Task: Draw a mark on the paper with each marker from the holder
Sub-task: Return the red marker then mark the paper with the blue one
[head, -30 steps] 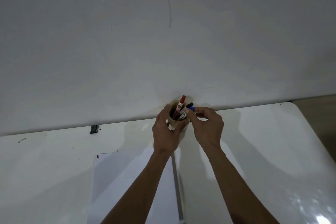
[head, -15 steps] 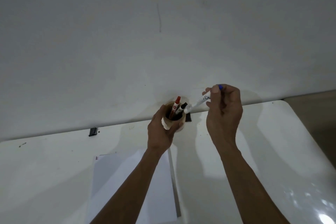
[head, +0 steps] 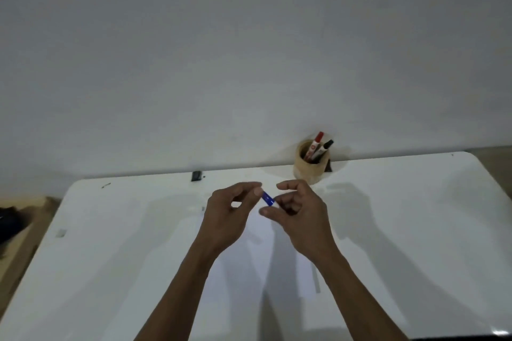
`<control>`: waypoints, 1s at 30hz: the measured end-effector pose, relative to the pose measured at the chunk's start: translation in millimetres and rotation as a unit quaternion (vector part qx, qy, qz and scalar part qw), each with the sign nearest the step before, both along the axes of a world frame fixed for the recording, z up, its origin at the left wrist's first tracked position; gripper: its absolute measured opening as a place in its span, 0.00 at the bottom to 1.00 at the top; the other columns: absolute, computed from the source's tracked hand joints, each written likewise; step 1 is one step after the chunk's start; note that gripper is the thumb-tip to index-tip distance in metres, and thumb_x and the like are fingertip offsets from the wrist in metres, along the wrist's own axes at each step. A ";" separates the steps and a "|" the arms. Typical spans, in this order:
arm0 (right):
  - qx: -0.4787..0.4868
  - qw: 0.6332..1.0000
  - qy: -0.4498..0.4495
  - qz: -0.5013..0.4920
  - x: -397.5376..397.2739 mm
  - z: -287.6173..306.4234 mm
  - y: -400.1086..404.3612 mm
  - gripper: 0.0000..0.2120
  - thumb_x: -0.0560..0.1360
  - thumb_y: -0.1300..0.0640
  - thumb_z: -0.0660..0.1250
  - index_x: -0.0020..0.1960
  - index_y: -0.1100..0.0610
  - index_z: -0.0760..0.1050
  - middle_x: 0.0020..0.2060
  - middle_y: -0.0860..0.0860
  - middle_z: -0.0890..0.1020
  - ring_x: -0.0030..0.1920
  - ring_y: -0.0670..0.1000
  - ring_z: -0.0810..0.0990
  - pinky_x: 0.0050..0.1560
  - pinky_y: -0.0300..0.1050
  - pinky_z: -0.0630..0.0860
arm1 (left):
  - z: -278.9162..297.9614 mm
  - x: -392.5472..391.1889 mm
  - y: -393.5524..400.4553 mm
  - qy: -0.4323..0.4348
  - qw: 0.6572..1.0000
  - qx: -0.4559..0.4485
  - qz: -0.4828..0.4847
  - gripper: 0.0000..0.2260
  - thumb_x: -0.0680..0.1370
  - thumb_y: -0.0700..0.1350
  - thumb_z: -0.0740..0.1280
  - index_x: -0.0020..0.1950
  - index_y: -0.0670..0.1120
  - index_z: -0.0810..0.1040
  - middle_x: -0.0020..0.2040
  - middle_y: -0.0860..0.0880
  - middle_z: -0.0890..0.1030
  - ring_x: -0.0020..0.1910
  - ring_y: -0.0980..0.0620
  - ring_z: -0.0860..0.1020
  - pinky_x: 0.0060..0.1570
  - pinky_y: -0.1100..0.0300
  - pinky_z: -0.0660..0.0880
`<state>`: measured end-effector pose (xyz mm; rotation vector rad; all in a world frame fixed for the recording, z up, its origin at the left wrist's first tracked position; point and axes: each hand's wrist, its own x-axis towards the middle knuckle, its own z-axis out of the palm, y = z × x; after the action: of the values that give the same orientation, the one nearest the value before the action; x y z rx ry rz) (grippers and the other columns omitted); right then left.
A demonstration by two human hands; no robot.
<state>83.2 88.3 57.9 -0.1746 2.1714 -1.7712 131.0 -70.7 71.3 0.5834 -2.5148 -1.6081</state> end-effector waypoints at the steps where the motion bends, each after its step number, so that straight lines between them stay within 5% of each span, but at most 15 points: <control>1: 0.010 1.000 0.001 0.015 9.1 0.5 -6.5 0.23 0.65 0.58 0.83 0.54 0.49 0.76 0.36 0.49 0.86 0.38 0.48 0.85 0.42 0.39 0.82 | 0.8 10.9 -5.5 -0.003 1.000 -0.012 -0.011 0.10 0.78 0.52 0.69 0.56 0.53 0.85 0.50 0.58 0.86 0.50 0.61 0.82 0.50 0.60 0.81; 5: 0.042 0.997 0.003 0.065 39.5 4.0 -28.1 0.23 0.65 0.57 0.83 0.54 0.50 0.76 0.35 0.48 0.86 0.35 0.44 0.83 0.41 0.35 0.79 | -3.0 49.4 -29.2 0.001 1.000 -0.012 -0.009 0.04 0.77 0.46 0.71 0.46 0.54 0.86 0.42 0.61 0.86 0.45 0.61 0.82 0.43 0.70 0.78; 12: 0.135 0.981 0.065 0.122 75.9 1.9 -36.3 0.13 0.67 0.58 0.82 0.44 0.47 0.81 0.41 0.45 0.85 0.37 0.43 0.79 0.35 0.32 0.76 | -13.4 110.8 -69.6 0.023 0.984 0.156 0.078 0.05 0.79 0.43 0.70 0.47 0.45 0.85 0.39 0.48 0.86 0.38 0.55 0.83 0.44 0.60 0.80; 17: -0.031 0.999 -0.021 0.031 98.3 1.0 -42.0 0.12 0.66 0.68 0.81 0.47 0.62 0.82 0.37 0.51 0.88 0.35 0.47 0.85 0.37 0.36 0.79 | -23.1 146.3 -81.7 0.027 0.975 0.199 0.092 0.06 0.79 0.39 0.70 0.52 0.46 0.84 0.40 0.48 0.86 0.38 0.54 0.82 0.46 0.59 0.82; 22: -0.202 0.962 -0.163 -0.087 114.4 -0.7 -65.5 0.17 0.65 0.63 0.79 0.51 0.61 0.80 0.36 0.57 0.86 0.36 0.53 0.84 0.39 0.44 0.82 | -27.8 155.7 -83.7 0.022 0.984 0.164 0.070 0.04 0.77 0.39 0.72 0.48 0.45 0.86 0.34 0.54 0.83 0.33 0.57 0.78 0.39 0.68 0.75; 30: -0.140 0.978 -0.152 -0.012 114.5 -20.1 -94.9 0.07 0.77 0.58 0.72 0.48 0.62 0.83 0.41 0.58 0.88 0.43 0.56 0.88 0.45 0.45 0.83 | -36.9 140.7 -92.6 -0.028 0.979 0.193 0.052 0.07 0.79 0.43 0.70 0.45 0.43 0.86 0.37 0.47 0.85 0.34 0.53 0.79 0.41 0.60 0.80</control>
<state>197.8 -6.6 37.9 0.0551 1.7173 -1.9664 271.7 -163.3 34.4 0.7926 -2.1714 -2.0789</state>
